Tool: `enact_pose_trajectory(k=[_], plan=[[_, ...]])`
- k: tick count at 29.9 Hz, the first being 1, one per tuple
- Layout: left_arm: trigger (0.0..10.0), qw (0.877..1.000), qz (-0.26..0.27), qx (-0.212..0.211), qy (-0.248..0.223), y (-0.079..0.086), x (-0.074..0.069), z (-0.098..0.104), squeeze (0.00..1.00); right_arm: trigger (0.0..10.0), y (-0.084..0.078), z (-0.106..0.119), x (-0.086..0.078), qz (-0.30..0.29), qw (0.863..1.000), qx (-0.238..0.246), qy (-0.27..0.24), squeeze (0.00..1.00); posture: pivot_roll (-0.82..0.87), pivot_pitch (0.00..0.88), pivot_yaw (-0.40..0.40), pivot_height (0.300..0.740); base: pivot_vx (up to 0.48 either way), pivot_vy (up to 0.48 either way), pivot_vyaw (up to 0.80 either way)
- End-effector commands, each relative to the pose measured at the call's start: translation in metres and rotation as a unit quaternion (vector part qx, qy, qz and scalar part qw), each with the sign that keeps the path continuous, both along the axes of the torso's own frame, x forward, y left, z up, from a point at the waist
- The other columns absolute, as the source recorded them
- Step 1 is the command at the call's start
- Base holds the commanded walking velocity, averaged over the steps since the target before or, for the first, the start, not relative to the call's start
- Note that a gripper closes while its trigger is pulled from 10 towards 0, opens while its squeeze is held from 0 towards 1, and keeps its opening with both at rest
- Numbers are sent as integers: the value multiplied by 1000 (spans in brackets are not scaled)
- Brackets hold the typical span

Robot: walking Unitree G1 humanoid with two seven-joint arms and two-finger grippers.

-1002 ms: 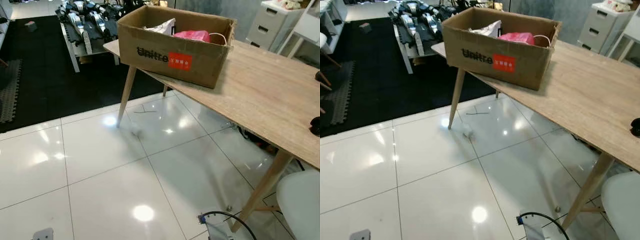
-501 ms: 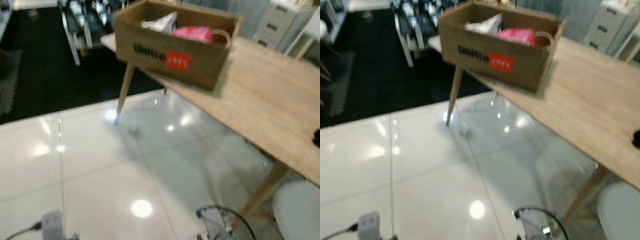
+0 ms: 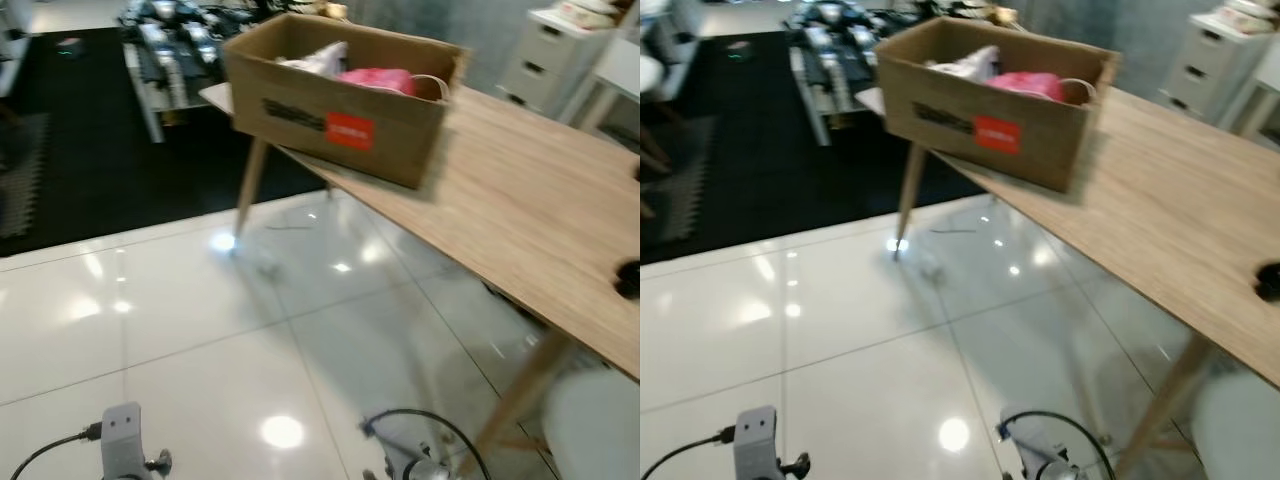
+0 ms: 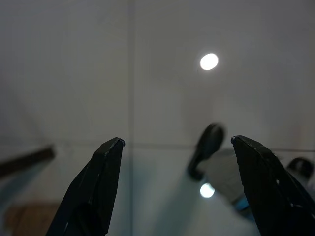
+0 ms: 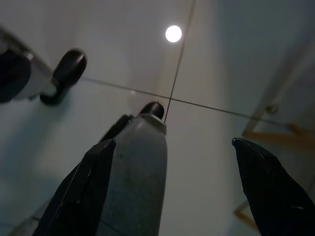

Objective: Picking trash to rubbish bin

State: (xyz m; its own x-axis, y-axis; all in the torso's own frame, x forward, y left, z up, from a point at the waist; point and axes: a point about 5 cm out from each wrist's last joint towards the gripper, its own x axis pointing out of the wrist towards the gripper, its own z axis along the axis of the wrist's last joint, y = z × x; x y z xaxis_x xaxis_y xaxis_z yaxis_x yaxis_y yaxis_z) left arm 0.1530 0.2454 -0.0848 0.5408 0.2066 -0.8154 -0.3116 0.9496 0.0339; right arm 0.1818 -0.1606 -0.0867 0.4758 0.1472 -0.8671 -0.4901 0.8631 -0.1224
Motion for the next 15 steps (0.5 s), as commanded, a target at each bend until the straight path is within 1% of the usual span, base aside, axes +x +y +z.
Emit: enact_pose_trajectory(k=[1,3,4,5,6,11,15], plan=[[10000,1000,10,6,27,2,-14,-5,0,10000,-9,-8,-19,7,999,-25,31,0,109,36,-25,740,0,0,731],[10000,999,29,6,37,7,-24,-7,0,10000,-17,-14,-34,10,997,-41,58,0,121,33,-18,740,0,0,728],[10000,998,33,7,44,9,-31,-9,0,10000,-21,-17,-44,17,996,-52,75,0,123,39,-18,740,0,0,725],[10000,998,32,7,48,10,-34,-10,0,10000,-23,-18,-47,19,995,-56,78,0,123,39,-18,740,0,0,725],[10000,998,32,7,48,10,-34,-10,0,10000,-23,-18,-47,19,995,-56,78,0,123,39,-18,740,0,0,725],[10000,998,29,11,60,14,-44,-11,0,10000,-25,-20,-55,17,994,-62,92,0,127,35,-17,740,0,0,726],[10000,998,20,16,62,14,-44,-11,0,10000,-25,-20,-54,18,993,-68,92,0,128,25,-17,740,0,0,731]])
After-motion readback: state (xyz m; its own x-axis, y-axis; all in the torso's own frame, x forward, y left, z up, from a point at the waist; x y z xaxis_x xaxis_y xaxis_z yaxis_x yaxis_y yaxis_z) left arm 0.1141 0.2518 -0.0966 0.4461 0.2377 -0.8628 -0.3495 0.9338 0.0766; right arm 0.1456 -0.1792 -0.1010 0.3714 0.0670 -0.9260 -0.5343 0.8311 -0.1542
